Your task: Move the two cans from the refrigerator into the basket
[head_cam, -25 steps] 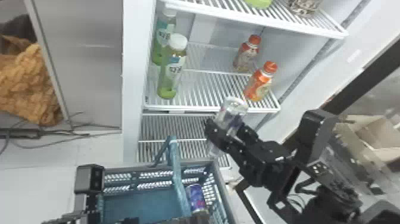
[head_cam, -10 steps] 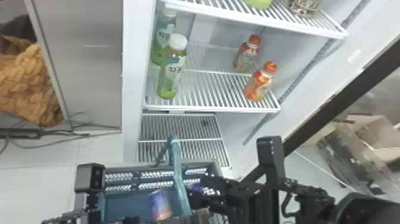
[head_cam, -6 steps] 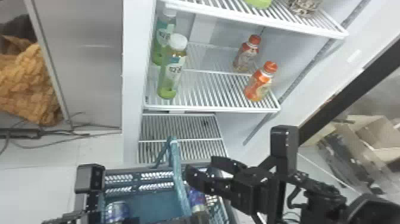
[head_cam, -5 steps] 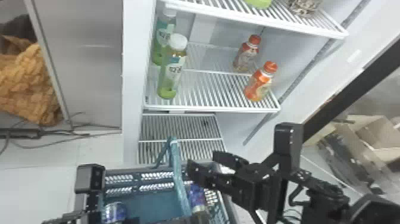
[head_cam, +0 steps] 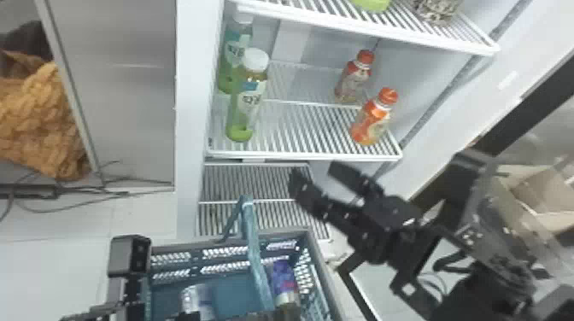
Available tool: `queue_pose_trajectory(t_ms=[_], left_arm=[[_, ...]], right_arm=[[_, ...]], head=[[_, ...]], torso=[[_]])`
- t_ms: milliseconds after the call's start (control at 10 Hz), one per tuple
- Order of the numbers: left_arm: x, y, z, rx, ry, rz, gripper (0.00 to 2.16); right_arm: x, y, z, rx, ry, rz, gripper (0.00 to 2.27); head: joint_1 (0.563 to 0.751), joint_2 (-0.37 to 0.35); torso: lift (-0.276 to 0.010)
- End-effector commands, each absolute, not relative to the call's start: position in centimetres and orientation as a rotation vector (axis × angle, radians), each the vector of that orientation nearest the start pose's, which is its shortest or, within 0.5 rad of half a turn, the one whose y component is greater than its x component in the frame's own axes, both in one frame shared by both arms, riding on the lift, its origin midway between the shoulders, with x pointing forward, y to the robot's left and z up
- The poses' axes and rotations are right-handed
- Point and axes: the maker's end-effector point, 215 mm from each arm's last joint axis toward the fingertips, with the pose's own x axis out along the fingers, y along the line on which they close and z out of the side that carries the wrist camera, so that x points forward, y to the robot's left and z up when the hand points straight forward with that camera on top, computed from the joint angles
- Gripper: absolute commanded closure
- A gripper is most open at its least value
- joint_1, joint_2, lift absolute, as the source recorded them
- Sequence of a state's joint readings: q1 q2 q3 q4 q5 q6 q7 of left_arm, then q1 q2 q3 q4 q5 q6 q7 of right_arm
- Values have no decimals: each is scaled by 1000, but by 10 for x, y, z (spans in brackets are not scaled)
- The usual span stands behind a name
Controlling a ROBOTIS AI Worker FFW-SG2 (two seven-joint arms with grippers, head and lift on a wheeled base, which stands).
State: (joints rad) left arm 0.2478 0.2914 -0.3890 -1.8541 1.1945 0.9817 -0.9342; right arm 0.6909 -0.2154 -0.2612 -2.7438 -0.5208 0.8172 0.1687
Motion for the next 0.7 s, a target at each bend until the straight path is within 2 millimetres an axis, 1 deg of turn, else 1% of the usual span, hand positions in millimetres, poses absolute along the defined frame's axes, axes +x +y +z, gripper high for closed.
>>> queue_pose_trajectory(t_ms=[0, 200, 300, 600], left_arm=[[199, -76, -300, -1320, 781, -1612, 1188], [200, -76, -300, -1318, 780, -1610, 1190], [200, -76, -301, -1315, 784, -1610, 1188], [199, -76, -301, -1312, 788, -1613, 1188]], right_arm=[[371, -203, -218, 130, 179, 334, 372], [379, -218, -182, 109, 30, 290, 377], [382, -230, -171, 110, -37, 260, 377], [387, -259, -167, 83, -121, 167, 377]], head=[[695, -350], [695, -350], [695, -350], [695, -350]], torso=[[-276], [-276], [-276], [-276]])
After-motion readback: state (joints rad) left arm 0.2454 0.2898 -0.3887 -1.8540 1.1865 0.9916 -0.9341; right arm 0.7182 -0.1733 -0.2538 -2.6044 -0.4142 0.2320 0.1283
